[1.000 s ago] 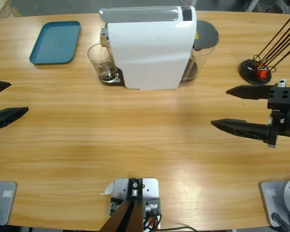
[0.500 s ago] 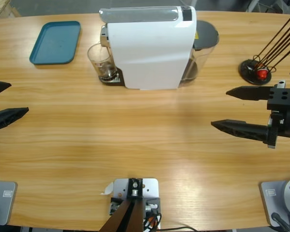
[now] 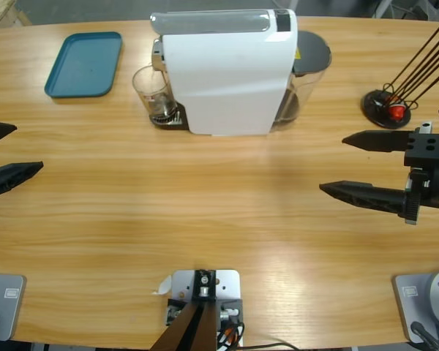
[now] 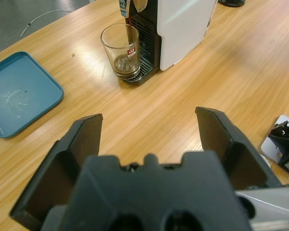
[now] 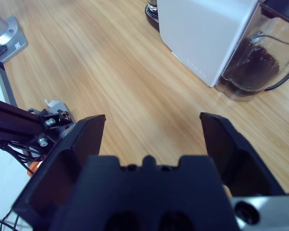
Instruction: Pour coffee
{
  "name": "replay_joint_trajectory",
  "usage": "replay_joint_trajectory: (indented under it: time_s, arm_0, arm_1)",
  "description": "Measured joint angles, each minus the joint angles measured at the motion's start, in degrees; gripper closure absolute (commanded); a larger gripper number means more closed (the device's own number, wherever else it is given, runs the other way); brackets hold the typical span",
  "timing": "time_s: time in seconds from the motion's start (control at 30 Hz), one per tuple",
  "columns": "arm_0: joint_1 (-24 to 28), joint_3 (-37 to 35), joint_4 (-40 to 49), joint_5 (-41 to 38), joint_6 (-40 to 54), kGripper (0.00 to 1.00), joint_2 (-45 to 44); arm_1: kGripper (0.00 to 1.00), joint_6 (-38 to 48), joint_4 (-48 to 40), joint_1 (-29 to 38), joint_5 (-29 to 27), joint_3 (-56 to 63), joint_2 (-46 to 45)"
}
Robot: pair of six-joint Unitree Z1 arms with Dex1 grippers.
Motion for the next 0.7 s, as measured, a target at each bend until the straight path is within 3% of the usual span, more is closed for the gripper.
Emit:
replay_joint_trajectory:
  time_s: [0.7]
  arm_0:
    - [0.0,0.0,-0.3,0.0,0.0,0.17,0.03]
  arm_1:
    - [0.133,0.0,0.0,0.0,0.0,0.0,0.41]
